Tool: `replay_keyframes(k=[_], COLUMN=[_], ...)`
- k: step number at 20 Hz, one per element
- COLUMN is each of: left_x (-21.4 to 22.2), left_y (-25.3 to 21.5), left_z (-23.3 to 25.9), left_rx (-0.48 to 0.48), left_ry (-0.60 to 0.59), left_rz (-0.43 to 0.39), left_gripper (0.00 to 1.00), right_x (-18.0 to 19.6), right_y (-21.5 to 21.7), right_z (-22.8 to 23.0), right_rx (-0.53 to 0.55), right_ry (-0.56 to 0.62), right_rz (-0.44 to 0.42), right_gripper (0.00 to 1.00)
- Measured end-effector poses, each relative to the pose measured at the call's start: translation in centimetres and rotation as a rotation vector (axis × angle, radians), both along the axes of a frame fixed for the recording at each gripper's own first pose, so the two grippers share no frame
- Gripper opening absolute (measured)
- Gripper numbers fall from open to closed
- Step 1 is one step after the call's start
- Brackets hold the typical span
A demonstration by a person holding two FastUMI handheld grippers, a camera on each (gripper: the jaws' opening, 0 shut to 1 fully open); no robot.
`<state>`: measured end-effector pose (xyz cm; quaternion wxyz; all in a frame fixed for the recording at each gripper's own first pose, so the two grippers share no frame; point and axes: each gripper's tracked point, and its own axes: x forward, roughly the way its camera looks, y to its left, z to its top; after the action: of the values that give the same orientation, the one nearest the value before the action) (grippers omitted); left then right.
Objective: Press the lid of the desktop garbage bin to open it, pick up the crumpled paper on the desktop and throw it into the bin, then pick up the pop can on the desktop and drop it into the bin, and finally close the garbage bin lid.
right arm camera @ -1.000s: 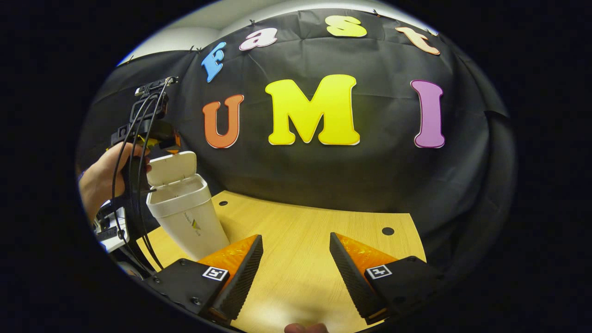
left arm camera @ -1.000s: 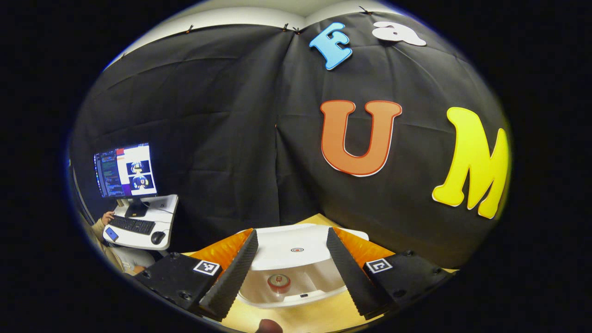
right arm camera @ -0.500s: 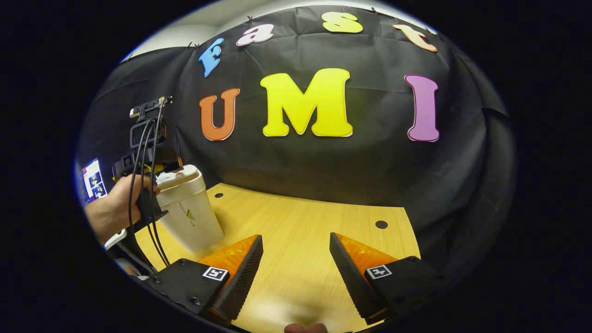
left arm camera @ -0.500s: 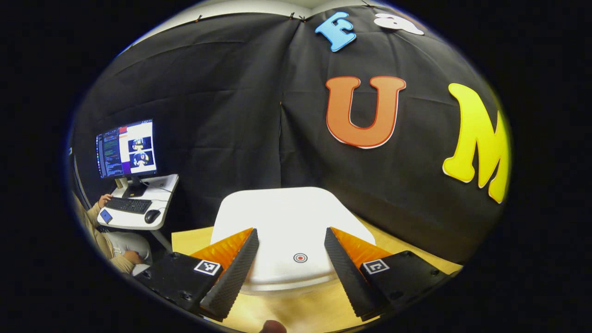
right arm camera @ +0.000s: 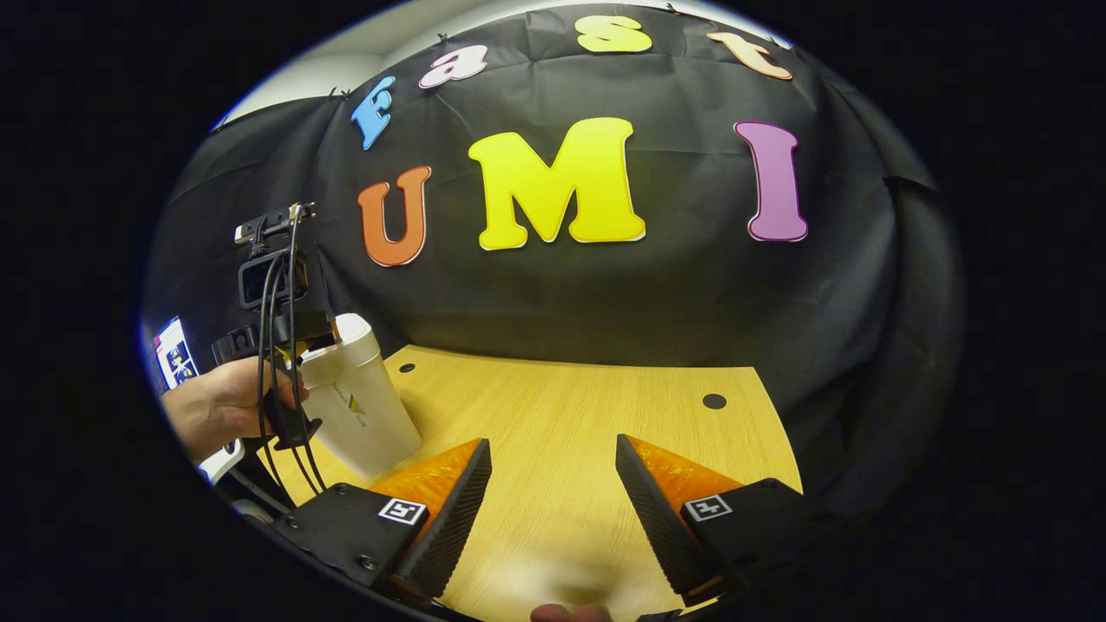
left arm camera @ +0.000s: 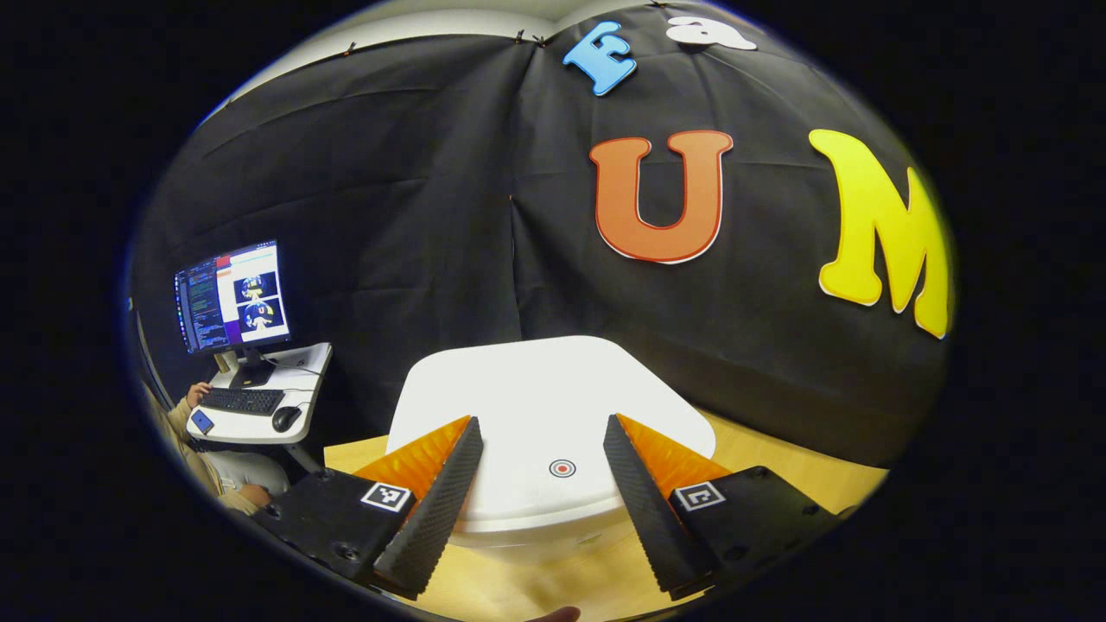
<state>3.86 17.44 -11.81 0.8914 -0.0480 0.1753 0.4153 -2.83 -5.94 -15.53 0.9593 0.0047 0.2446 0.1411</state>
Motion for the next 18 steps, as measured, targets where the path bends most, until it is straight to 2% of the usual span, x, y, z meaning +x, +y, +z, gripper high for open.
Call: replay_keyframes(k=[1,3,4,6,9,12,14,18], left_x=[0.1,0.2,0.3,1.1,1.3,1.9,2.2,1.5], left_y=[0.3,0.2,0.5,0.4,-0.4,-2.2,-4.3,-8.4], left_z=[0.5,0.8,1.0,0.9,1.2,4.1,6.9,10.8], left_rx=[0.028,0.054,0.053,0.035,0.000,0.012,0.038,0.073], left_ry=[0.001,-0.020,-0.023,-0.034,-0.024,-0.080,-0.140,-0.229], left_rz=[-0.010,-0.016,-0.019,-0.066,-0.130,-0.253,-0.376,-0.559], left_gripper=[0.95,0.93,0.94,0.93,0.99,0.99,0.99,0.98], right_x=[0.0,0.0,0.1,0.3,0.4,1.0,1.2,1.4], right_y=[0.1,0.4,0.4,0.0,-0.3,-0.6,-0.1,1.1], right_z=[-0.1,0.1,-0.1,0.1,0.5,1.4,2.7,5.6], right_rx=[0.000,-0.009,-0.014,-0.014,-0.021,-0.020,-0.020,-0.042], right_ry=[0.000,-0.007,-0.007,-0.012,-0.030,-0.064,-0.104,-0.197], right_rz=[0.001,0.005,0.003,-0.015,-0.042,-0.076,-0.091,-0.099], right_gripper=[0.90,0.92,0.90,0.92,0.93,0.92,0.92,0.92])
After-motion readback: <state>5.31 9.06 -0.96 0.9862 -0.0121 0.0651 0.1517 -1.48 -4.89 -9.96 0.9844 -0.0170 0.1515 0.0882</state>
